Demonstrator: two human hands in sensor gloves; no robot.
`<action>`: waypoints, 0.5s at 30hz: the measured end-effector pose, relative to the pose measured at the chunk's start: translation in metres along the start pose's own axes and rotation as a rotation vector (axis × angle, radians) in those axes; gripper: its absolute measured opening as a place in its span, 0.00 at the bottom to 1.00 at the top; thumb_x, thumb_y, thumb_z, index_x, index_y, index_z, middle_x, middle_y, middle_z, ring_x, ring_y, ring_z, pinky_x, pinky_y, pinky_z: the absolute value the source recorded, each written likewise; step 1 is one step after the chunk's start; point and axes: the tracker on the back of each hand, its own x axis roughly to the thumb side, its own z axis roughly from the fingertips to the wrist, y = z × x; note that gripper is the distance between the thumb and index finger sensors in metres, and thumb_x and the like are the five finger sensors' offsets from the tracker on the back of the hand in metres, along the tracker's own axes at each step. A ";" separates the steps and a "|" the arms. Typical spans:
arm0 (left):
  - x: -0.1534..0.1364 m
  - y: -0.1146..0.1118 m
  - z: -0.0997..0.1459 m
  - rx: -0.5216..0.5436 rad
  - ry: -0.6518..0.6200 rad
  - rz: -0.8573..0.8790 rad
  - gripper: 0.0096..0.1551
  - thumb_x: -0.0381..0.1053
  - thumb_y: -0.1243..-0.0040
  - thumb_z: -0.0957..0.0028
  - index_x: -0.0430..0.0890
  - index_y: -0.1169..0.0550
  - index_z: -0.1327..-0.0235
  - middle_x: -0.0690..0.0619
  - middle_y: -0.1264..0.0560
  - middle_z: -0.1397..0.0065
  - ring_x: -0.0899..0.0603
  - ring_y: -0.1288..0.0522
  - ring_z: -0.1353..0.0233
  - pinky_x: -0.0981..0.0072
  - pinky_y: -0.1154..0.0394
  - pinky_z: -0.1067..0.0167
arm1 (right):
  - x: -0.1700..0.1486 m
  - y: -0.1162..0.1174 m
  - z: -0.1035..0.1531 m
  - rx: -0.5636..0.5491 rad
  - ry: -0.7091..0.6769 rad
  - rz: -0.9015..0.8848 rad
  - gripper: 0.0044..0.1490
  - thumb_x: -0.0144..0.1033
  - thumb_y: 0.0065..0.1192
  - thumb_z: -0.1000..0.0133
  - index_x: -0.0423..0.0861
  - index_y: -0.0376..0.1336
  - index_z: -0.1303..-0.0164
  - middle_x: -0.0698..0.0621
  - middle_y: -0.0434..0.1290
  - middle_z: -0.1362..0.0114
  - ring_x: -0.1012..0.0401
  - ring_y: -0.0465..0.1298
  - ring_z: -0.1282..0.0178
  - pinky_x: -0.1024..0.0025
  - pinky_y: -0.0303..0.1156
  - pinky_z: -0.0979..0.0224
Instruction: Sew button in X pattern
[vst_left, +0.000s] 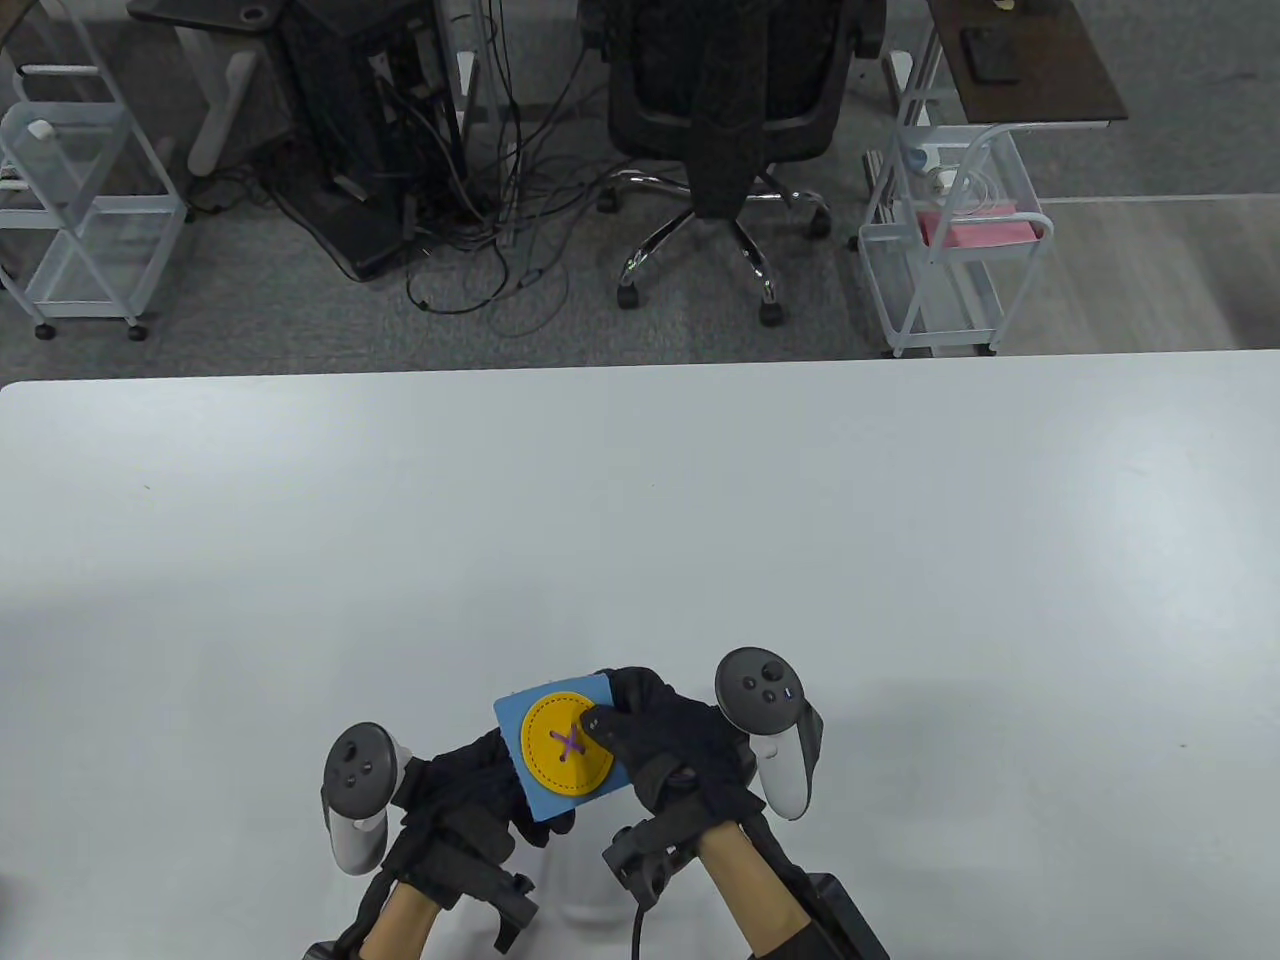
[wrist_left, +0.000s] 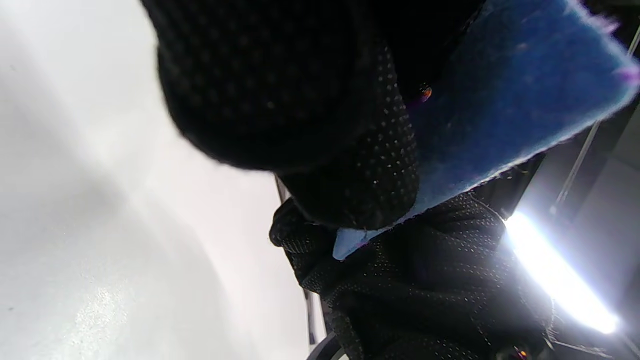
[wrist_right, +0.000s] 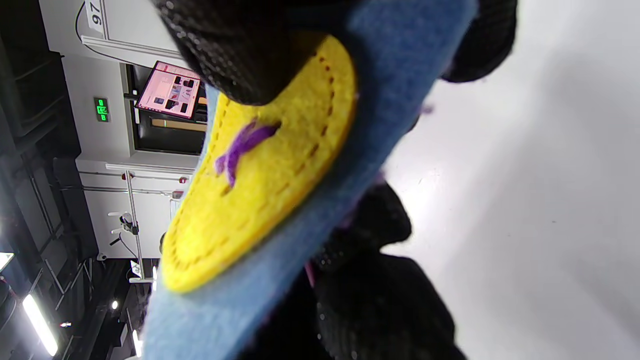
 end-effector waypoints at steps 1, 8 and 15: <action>0.000 0.000 0.000 0.001 0.002 0.001 0.21 0.46 0.38 0.41 0.33 0.15 0.46 0.46 0.09 0.62 0.54 0.07 0.73 0.81 0.09 0.77 | 0.000 0.000 0.000 -0.003 0.001 -0.001 0.26 0.33 0.66 0.42 0.46 0.62 0.34 0.43 0.75 0.34 0.51 0.80 0.44 0.54 0.74 0.41; -0.002 -0.004 0.002 0.036 0.040 0.060 0.21 0.46 0.38 0.41 0.33 0.16 0.46 0.46 0.09 0.61 0.55 0.07 0.73 0.82 0.09 0.77 | 0.001 0.001 0.002 -0.033 -0.013 -0.009 0.26 0.32 0.65 0.42 0.46 0.61 0.33 0.43 0.74 0.35 0.51 0.78 0.44 0.54 0.73 0.40; 0.006 0.002 0.006 0.108 0.027 -0.036 0.25 0.46 0.45 0.36 0.33 0.23 0.34 0.38 0.15 0.46 0.42 0.10 0.57 0.64 0.11 0.62 | 0.005 -0.011 -0.005 0.000 0.026 -0.118 0.28 0.33 0.62 0.39 0.49 0.57 0.29 0.45 0.70 0.31 0.53 0.76 0.41 0.55 0.70 0.36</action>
